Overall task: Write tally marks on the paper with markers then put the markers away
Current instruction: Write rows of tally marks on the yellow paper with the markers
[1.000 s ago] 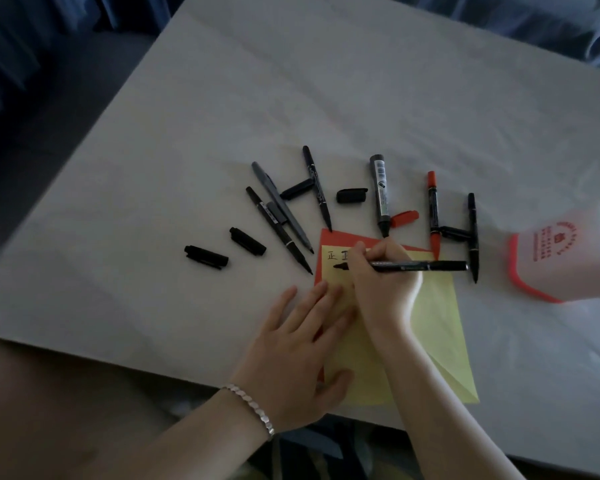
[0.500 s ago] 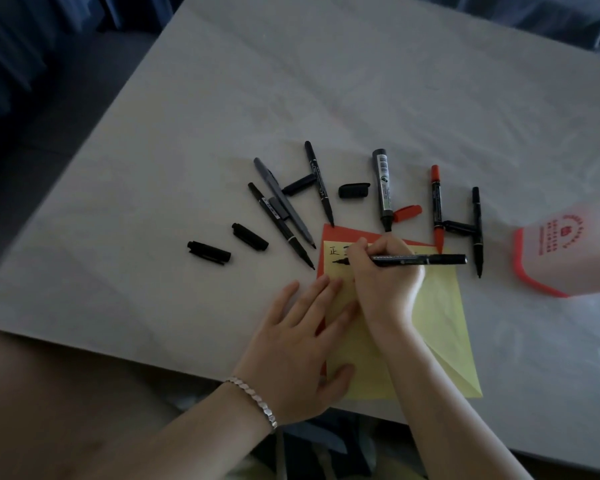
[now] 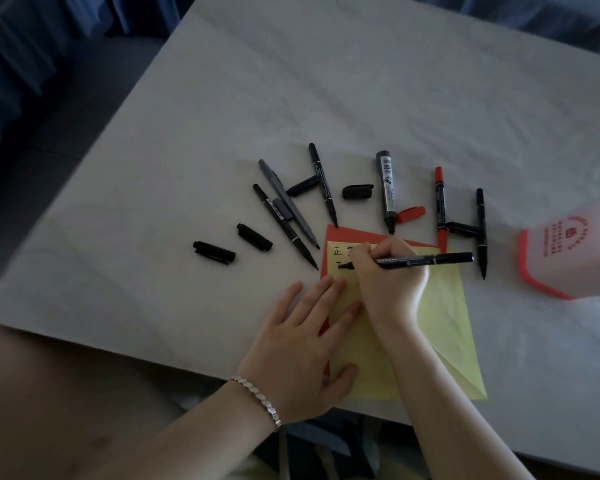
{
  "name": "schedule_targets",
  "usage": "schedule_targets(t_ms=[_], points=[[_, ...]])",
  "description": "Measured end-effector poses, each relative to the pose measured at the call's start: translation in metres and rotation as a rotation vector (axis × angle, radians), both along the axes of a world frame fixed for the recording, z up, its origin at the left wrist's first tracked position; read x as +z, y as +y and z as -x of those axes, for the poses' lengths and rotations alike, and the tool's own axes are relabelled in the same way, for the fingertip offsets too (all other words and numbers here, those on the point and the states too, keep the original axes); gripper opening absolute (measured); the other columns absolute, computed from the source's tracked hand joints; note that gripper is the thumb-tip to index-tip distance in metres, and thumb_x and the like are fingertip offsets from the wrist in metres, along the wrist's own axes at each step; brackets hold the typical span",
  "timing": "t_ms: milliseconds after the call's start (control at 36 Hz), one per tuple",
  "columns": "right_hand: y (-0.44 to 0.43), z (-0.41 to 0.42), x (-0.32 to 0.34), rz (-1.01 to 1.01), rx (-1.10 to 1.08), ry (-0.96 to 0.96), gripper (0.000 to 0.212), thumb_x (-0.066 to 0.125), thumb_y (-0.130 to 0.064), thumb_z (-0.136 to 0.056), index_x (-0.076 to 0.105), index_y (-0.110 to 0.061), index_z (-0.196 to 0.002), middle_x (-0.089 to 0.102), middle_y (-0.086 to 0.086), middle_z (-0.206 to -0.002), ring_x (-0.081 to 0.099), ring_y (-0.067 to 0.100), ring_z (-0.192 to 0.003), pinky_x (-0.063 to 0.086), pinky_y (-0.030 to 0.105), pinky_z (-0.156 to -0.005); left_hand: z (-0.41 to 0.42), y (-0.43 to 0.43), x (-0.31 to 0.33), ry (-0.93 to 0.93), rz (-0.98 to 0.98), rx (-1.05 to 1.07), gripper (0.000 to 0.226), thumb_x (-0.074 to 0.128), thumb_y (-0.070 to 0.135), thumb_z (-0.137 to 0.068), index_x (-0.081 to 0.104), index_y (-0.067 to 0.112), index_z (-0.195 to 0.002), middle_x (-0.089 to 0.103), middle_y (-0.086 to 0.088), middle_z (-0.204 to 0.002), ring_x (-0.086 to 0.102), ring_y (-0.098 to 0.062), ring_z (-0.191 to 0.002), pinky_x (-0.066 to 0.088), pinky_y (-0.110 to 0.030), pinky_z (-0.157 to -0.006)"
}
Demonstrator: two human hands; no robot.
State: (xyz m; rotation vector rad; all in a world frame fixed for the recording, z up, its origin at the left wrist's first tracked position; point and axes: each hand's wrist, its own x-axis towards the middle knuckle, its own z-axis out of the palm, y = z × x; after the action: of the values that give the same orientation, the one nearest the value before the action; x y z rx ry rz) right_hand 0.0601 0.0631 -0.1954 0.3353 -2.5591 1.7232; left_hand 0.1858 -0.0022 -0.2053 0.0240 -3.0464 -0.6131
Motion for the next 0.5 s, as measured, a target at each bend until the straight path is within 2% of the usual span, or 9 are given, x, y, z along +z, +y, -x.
schedule_targets(t_ms=[333, 500], points=[[-0.0001, 0.0001, 0.0013, 0.006, -0.011, 0.002, 0.042, 0.063, 0.001, -0.073, 0.037, -0.019, -0.045, 0.038, -0.009, -0.041, 0.042, 0.003, -0.042, 0.032, 0.009, -0.043, 0.0005, 0.0002, 0.0000, -0.018, 0.008, 0.003, 0.066, 0.040, 0.056, -0.079, 0.039, 0.021, -0.135, 0.040, -0.010, -0.142, 0.027, -0.022, -0.134, 0.018, -0.046, -0.106], [-0.0011, -0.0003, 0.0009, -0.033, 0.020, 0.006, 0.038, 0.064, -0.002, -0.073, 0.040, -0.015, -0.046, 0.040, -0.005, -0.042, 0.042, 0.006, -0.044, 0.032, 0.011, -0.044, 0.0007, -0.0005, -0.0002, -0.004, -0.005, 0.005, 0.068, 0.041, 0.056, -0.079, 0.035, 0.022, -0.137, 0.039, -0.010, -0.142, 0.027, -0.022, -0.134, 0.018, -0.046, -0.106]])
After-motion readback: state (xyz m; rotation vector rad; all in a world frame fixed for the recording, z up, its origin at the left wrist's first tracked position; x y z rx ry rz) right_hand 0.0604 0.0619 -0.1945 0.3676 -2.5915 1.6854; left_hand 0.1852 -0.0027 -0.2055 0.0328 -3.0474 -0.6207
